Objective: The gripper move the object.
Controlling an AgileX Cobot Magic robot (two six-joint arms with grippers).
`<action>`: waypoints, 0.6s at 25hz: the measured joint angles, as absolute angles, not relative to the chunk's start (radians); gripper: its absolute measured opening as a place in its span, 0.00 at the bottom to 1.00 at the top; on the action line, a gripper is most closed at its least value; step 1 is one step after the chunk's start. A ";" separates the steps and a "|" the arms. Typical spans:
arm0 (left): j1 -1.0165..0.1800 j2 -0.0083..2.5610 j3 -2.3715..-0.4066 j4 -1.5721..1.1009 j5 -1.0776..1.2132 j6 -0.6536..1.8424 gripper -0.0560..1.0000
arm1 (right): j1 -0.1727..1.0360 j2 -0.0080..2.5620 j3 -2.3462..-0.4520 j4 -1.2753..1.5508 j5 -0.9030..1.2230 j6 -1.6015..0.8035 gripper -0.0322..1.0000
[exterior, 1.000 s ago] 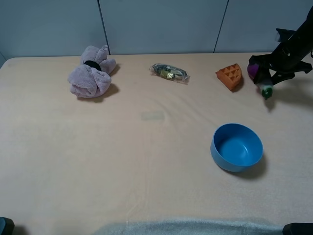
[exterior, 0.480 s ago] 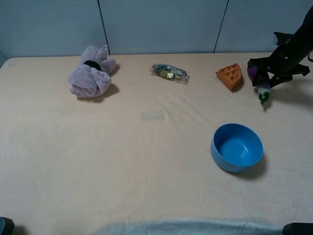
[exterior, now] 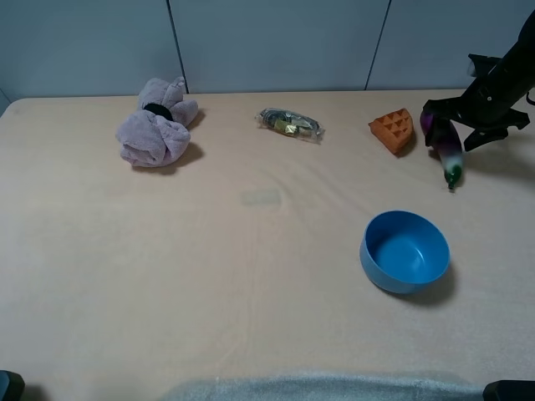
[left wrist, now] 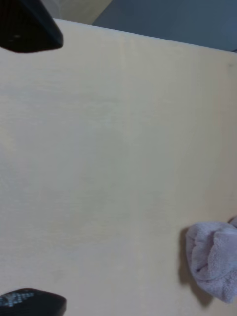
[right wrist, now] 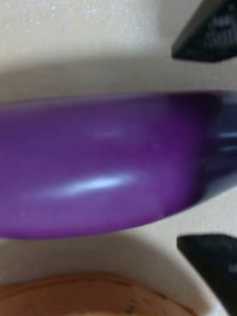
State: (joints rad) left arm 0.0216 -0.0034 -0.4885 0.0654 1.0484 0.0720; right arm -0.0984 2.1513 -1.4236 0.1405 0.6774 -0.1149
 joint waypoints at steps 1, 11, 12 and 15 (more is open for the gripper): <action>0.022 -0.003 -0.488 0.065 1.048 0.072 0.95 | -0.098 2.151 -1.424 0.141 0.676 -0.115 0.58; 0.022 -0.003 -0.488 0.065 1.048 0.072 0.95 | -0.098 2.149 -1.424 0.141 0.686 -0.115 0.61; 0.022 -0.003 -0.488 0.065 1.048 0.072 0.95 | -0.098 2.146 -1.424 0.141 0.688 -0.114 0.61; 0.022 -0.003 -0.488 0.065 1.048 0.072 0.95 | -0.098 2.119 -1.424 0.141 0.696 -0.114 0.61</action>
